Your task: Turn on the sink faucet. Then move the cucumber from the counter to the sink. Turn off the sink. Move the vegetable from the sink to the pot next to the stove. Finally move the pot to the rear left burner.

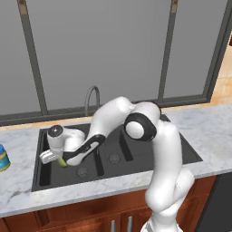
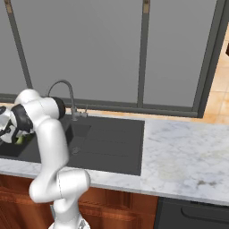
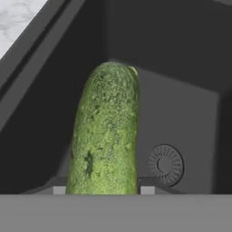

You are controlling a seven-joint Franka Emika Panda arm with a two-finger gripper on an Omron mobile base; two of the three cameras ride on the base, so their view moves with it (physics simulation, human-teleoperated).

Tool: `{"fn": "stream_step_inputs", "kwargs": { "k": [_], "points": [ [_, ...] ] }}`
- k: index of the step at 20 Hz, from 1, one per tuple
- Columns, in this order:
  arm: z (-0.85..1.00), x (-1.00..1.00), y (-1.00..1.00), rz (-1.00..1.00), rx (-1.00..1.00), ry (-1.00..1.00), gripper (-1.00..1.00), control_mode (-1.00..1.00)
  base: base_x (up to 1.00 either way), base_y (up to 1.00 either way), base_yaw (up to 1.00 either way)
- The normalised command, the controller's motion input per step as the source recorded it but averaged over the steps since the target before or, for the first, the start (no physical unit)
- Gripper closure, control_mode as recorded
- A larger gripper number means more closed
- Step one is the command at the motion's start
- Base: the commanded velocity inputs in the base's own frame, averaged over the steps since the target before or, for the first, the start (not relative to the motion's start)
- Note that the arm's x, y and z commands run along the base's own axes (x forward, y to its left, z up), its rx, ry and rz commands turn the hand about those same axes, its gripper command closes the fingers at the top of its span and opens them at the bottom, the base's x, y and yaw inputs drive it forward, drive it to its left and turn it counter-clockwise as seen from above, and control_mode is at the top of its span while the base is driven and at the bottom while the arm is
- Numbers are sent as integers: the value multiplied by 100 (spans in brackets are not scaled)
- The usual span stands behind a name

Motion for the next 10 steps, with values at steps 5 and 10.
{"fn": "stream_step_inputs", "kwargs": {
  "k": [5, 10],
  "points": [
    [54, -70, -9, 0, 6, -4, 100, -100, 0, 0, 0],
    [68, -49, -21, 0, 3, -8, 100, -100, 0, 0, 0]
  ]
}}
